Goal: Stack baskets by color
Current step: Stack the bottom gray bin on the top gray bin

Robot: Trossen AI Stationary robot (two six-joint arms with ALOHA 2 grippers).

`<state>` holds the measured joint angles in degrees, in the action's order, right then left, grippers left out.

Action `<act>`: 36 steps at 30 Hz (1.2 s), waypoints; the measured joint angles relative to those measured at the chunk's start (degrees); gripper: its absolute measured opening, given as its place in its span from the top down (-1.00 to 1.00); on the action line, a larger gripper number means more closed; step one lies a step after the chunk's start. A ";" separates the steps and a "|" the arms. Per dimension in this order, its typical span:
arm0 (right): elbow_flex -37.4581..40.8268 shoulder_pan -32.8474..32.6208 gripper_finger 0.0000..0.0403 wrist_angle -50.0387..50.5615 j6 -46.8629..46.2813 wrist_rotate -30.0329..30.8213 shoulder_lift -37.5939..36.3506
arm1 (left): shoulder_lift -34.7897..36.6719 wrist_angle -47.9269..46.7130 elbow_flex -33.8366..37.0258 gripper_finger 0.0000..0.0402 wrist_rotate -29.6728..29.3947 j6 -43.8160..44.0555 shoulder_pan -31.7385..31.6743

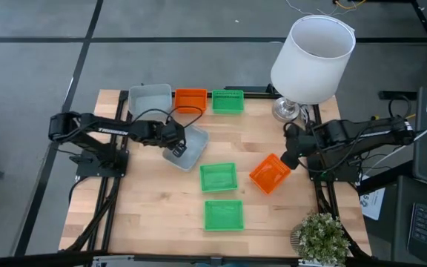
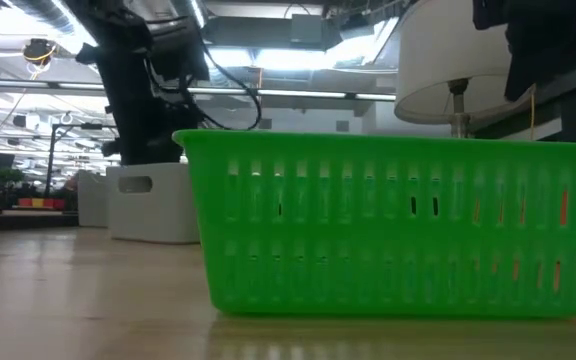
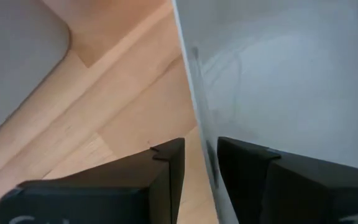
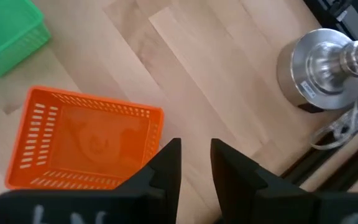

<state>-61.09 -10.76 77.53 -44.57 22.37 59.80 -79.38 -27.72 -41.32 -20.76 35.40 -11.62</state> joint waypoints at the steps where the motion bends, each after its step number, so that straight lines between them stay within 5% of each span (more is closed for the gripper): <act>1: 0.12 0.00 0.57 -0.32 0.02 0.00 0.01 | -0.71 -0.01 0.00 0.58 0.23 -1.09 0.00; 6: 0.29 0.00 0.57 -0.65 0.10 -0.02 -0.01 | -1.98 0.48 -0.22 0.94 0.18 -5.86 0.00; 10: 0.29 0.00 0.57 -0.65 0.18 -0.02 -0.01 | 0.30 -5.62 -4.67 0.99 0.18 -8.79 -0.31; 18: 0.29 0.00 0.57 -0.63 1.50 -0.03 0.01 | 4.33 -33.94 -29.79 1.00 -9.87 -17.74 -2.27; 26: 0.29 0.00 0.57 -1.53 1.65 0.29 0.01 | 3.51 -48.74 -50.44 1.00 -5.67 -32.38 -13.79; 36: 0.29 0.04 0.57 -4.65 5.91 0.48 0.05 | 0.98 -50.08 -53.70 1.00 -9.73 -52.25 -29.12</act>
<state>-60.80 -10.72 72.88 -38.65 22.85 59.86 -78.40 -77.79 -95.02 -30.50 -16.84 -40.74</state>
